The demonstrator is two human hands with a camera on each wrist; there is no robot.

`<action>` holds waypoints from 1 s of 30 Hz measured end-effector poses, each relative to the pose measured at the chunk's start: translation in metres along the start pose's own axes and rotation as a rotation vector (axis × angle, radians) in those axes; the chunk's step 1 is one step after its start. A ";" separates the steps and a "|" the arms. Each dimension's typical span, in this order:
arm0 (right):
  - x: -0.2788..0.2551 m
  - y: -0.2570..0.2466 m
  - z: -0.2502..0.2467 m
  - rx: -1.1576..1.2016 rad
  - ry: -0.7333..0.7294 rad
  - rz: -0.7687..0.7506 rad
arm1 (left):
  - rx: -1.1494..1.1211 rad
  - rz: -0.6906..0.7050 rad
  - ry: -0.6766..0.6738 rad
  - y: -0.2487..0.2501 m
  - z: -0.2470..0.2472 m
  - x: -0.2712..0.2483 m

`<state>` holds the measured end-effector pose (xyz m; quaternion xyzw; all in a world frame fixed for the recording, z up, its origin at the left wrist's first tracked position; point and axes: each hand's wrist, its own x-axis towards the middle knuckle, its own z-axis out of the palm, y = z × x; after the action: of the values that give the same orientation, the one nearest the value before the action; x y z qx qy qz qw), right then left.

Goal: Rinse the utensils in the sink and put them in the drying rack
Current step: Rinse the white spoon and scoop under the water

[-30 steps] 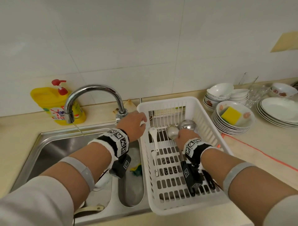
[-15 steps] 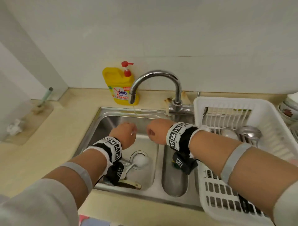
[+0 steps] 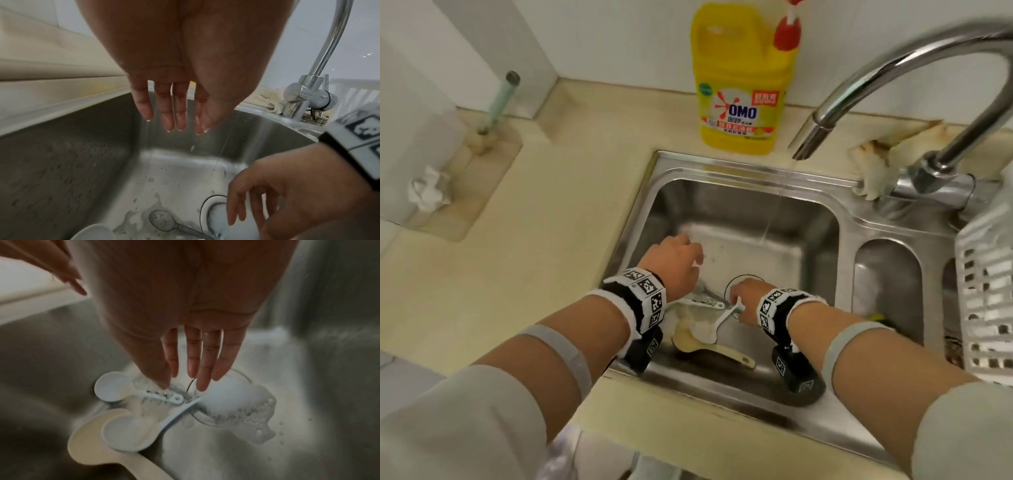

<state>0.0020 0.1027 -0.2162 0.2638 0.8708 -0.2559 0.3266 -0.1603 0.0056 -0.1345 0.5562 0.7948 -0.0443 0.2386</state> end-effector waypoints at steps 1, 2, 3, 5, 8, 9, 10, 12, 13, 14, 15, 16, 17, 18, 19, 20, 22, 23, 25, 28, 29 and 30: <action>0.012 -0.003 0.007 -0.009 -0.020 -0.006 | -0.005 0.002 -0.005 -0.005 0.002 0.002; 0.022 -0.005 0.013 -0.017 -0.047 -0.017 | -0.011 0.004 -0.009 -0.010 0.004 0.004; 0.031 -0.006 0.020 -0.020 -0.069 -0.022 | -0.018 0.008 -0.012 -0.013 0.007 0.005; 0.047 -0.006 0.032 -0.039 -0.079 -0.017 | -0.051 0.011 0.000 -0.019 0.009 0.008; 0.061 -0.007 0.047 -0.104 -0.060 0.014 | -0.118 0.004 0.029 -0.025 0.012 0.009; 0.064 -0.008 0.051 -0.121 -0.059 0.015 | -0.137 0.000 0.032 -0.026 0.012 0.009; 0.067 -0.010 0.054 -0.136 -0.059 0.015 | -0.154 -0.007 0.034 -0.027 0.012 0.009; 0.070 -0.012 0.058 -0.150 -0.067 0.027 | -0.182 -0.021 0.023 -0.028 0.012 0.008; 0.070 -0.014 0.059 -0.154 -0.077 0.031 | -0.188 -0.025 0.020 -0.028 0.012 0.008; 0.070 -0.015 0.060 -0.162 -0.088 0.032 | -0.190 -0.027 0.020 -0.029 0.012 0.008; 0.068 -0.017 0.060 -0.173 -0.097 0.024 | -0.194 -0.028 0.021 -0.029 0.012 0.008; 0.065 -0.019 0.058 -0.187 -0.109 0.014 | -0.200 -0.030 0.020 -0.030 0.011 0.009; 0.062 -0.021 0.055 -0.192 -0.120 0.005 | -0.208 -0.032 0.017 -0.030 0.010 0.010; 0.058 -0.022 0.050 -0.195 -0.127 -0.007 | -0.215 -0.032 0.012 -0.030 0.008 0.011; 0.054 -0.022 0.045 -0.200 -0.128 -0.026 | -0.225 -0.031 0.006 -0.029 0.006 0.012; 0.050 -0.021 0.037 -0.191 -0.123 -0.043 | -0.238 -0.031 0.000 -0.029 0.003 0.013; 0.039 -0.017 0.022 -0.114 -0.072 -0.083 | -0.272 -0.023 -0.002 -0.028 -0.004 0.015; 0.031 -0.014 0.014 -0.068 -0.039 -0.091 | -0.288 -0.019 -0.001 -0.026 -0.008 0.016; 0.014 -0.007 -0.003 0.028 0.054 -0.062 | -0.342 -0.029 -0.014 -0.023 -0.014 0.019; -0.008 0.006 -0.025 0.139 0.202 0.001 | -0.485 -0.061 -0.063 -0.017 -0.019 0.026; -0.016 0.009 -0.033 0.155 0.241 0.015 | -0.550 -0.061 -0.085 -0.012 -0.021 0.030; -0.025 0.011 -0.042 0.176 0.282 0.032 | -0.631 -0.054 -0.106 -0.007 -0.023 0.033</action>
<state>0.0073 0.1295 -0.1742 0.3386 0.8778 -0.2863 0.1811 -0.1832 0.0390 -0.1300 0.4302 0.7703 0.1694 0.4391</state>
